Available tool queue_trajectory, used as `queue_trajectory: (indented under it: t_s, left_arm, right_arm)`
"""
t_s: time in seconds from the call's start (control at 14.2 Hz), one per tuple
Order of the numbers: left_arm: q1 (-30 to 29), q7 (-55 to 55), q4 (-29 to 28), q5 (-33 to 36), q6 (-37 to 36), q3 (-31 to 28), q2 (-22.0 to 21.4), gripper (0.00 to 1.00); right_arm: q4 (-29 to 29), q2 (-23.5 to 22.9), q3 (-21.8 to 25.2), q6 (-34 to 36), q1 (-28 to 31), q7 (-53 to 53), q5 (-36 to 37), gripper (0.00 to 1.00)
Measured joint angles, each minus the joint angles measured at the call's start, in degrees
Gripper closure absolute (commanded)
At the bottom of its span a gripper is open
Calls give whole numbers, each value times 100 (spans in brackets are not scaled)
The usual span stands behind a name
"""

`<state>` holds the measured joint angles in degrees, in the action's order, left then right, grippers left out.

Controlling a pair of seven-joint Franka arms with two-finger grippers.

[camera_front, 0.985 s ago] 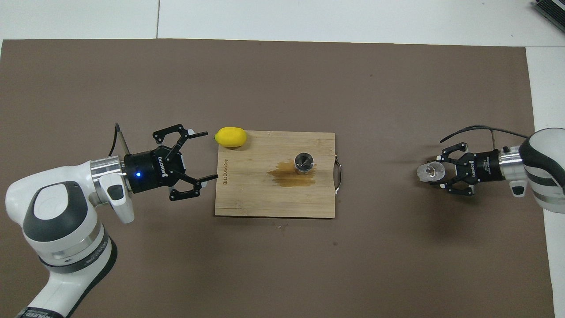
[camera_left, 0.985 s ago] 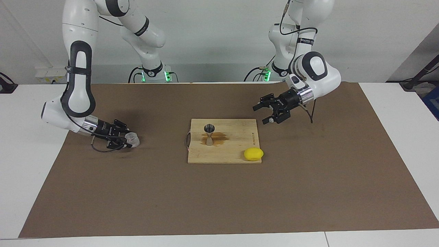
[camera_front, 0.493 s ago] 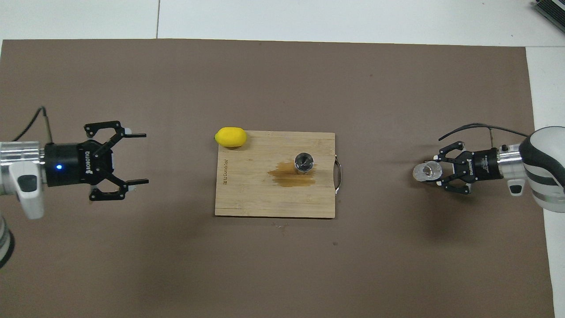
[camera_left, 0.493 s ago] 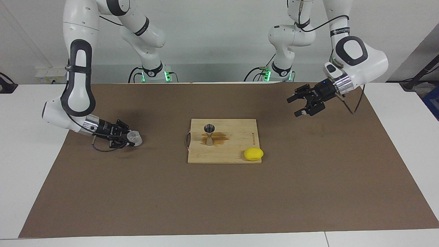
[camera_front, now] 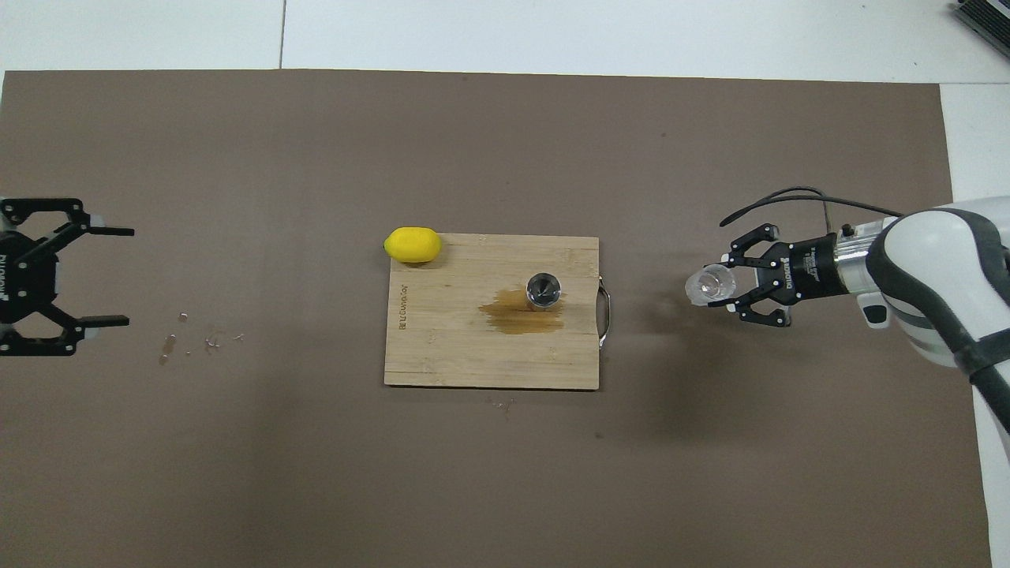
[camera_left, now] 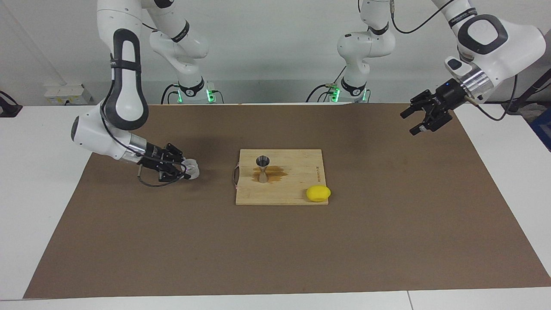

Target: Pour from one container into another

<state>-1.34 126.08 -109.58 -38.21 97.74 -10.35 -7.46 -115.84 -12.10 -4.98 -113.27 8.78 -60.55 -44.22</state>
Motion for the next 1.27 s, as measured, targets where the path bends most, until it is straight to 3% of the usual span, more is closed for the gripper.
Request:
queue_trajectory:
  t_s: [0.42, 0.77, 1.27]
  left_arm:
    - [-146, -226, 891, 1213, -613, 0, 1, 0]
    - [-147, -865, 1391, 2089, -850, 1, 1, 0]
    - [-166, -3043, 1481, 3033, -858, -6, 1, 0]
  right_arm:
    - [740, 41, 1, -349, -1089, -2039, 666, 100]
    - [1522, -164, -7, -371, -1933, -3787, 2107, 100]
    - [1734, -334, -18, -373, -2715, -4490, 3835, 100]
